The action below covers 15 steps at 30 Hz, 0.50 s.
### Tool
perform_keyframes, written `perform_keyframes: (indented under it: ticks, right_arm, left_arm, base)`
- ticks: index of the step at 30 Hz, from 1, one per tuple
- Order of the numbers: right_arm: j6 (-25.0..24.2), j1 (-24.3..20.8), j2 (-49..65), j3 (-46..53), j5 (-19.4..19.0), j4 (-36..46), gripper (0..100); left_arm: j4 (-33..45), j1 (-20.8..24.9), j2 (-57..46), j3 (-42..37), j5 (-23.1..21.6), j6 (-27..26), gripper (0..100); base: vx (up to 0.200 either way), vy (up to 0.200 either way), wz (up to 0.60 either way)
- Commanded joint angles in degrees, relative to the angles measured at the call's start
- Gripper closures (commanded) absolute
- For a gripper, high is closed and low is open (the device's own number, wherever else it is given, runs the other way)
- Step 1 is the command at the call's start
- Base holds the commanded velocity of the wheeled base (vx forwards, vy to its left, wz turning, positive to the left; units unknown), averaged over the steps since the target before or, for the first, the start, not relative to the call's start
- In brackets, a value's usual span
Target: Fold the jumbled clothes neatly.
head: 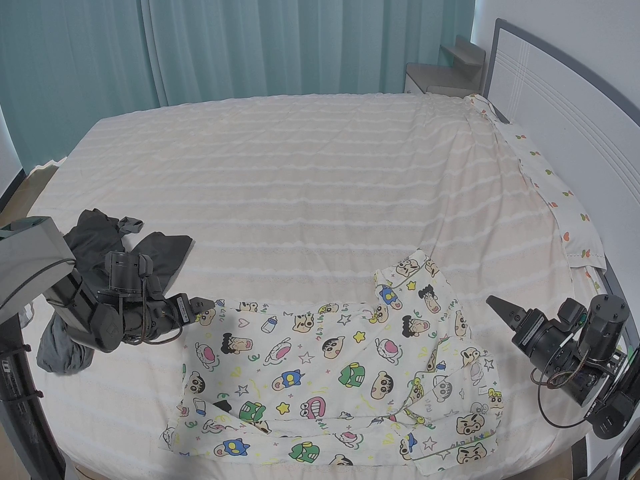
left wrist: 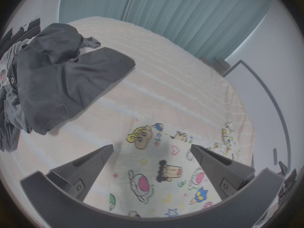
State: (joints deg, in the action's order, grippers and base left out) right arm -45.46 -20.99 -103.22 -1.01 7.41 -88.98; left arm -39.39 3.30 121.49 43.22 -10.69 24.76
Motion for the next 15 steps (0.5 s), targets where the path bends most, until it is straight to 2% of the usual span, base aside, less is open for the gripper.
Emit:
perform_keyframes:
  ticks: [1,9,15]
  right_arm:
    - [-0.16,-0.10,-1.64,1.01,-0.12,-0.41,0]
    - [-0.07,-0.19,-2.60,1.01,-0.12,-0.58,0]
    - [-0.16,-2.21,-2.78,1.01,0.06,-0.49,0]
  left_arm:
    - [0.36,-0.75,5.25,2.31,0.23,-0.24,0]
    - [0.80,-0.49,5.60,3.37,-0.21,-0.15,0]
    - [0.54,0.21,7.88,6.62,-0.56,0.03,0]
  base:
    - [0.000,0.000,0.00]
    - [0.000,0.000,0.00]
    - [0.000,0.000,0.00]
